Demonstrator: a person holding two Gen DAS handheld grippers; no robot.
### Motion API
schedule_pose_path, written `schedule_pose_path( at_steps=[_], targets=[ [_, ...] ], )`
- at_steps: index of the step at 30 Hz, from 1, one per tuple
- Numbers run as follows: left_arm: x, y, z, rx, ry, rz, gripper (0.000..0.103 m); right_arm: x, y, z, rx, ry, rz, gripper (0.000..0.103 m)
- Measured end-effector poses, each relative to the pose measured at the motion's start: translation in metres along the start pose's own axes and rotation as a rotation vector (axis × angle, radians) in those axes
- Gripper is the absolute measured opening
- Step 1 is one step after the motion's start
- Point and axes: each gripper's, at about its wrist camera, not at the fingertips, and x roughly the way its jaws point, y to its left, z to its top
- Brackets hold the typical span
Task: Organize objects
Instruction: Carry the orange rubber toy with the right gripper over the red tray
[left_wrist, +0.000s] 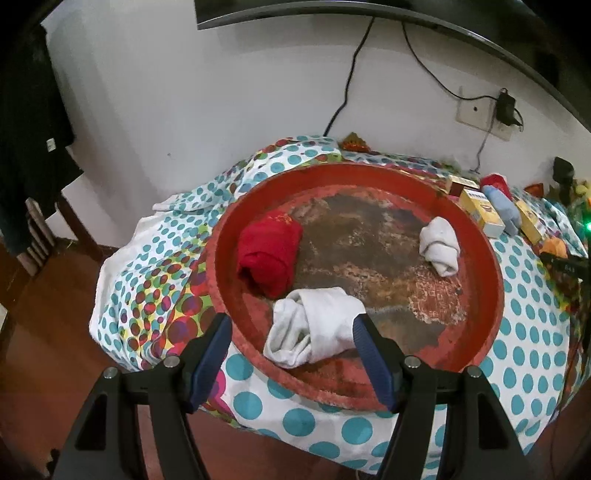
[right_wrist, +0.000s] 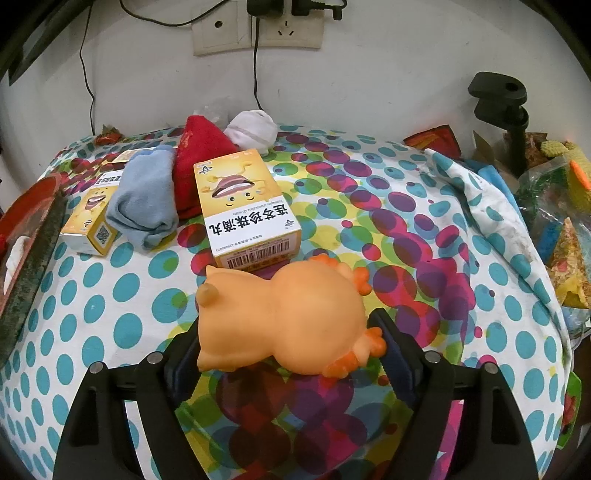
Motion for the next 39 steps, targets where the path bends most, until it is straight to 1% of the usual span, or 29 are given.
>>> schedule_pose_path(
  at_steps=[2, 3, 5, 7, 9, 14, 17, 18, 22, 26, 32, 36, 39],
  targets=[
    [0.000, -0.003, -0.002, -0.010, -0.001, -0.039, 0.070, 0.000, 0.001, 0.000, 0.001, -0.002, -0.001, 0.079],
    [-0.001, -0.006, -0.002, -0.009, -0.004, -0.045, 0.070, -0.003, 0.000, 0.000, 0.004, -0.008, -0.007, 0.079],
    [-0.002, -0.010, -0.002, -0.001, -0.017, -0.044, 0.070, -0.008, -0.005, -0.001, 0.012, -0.023, -0.005, 0.077],
    [-0.005, -0.014, -0.004, 0.002, -0.042, -0.047, 0.070, -0.013, -0.009, -0.003, 0.024, -0.036, -0.028, 0.075],
    [-0.006, -0.016, -0.005, 0.007, -0.040, -0.060, 0.070, -0.015, -0.010, -0.002, 0.024, -0.039, -0.037, 0.072],
    [-0.009, -0.016, -0.005, 0.004, -0.050, -0.063, 0.070, -0.021, -0.003, -0.002, -0.007, -0.053, -0.083, 0.071],
    [-0.009, -0.013, -0.005, 0.001, -0.051, -0.057, 0.070, -0.026, 0.000, -0.006, -0.003, -0.051, -0.085, 0.071],
    [-0.008, -0.011, -0.006, -0.004, -0.049, -0.053, 0.070, -0.022, 0.011, -0.003, 0.001, -0.052, -0.088, 0.071],
    [-0.003, -0.005, -0.007, -0.032, -0.031, -0.066, 0.070, -0.025, 0.031, 0.000, 0.021, -0.067, -0.071, 0.071],
    [-0.003, -0.002, -0.008, -0.037, -0.032, -0.044, 0.070, -0.037, 0.048, 0.002, 0.016, -0.087, -0.027, 0.071],
    [-0.003, 0.009, -0.008, -0.066, -0.022, -0.046, 0.070, -0.051, 0.093, 0.009, -0.049, -0.104, 0.055, 0.072],
    [-0.004, 0.015, -0.007, -0.066, -0.028, -0.013, 0.070, -0.058, 0.133, 0.012, -0.116, -0.115, 0.111, 0.072],
    [-0.002, 0.024, -0.007, -0.088, -0.019, -0.005, 0.070, -0.063, 0.160, 0.013, -0.156, -0.123, 0.148, 0.072]
  ],
)
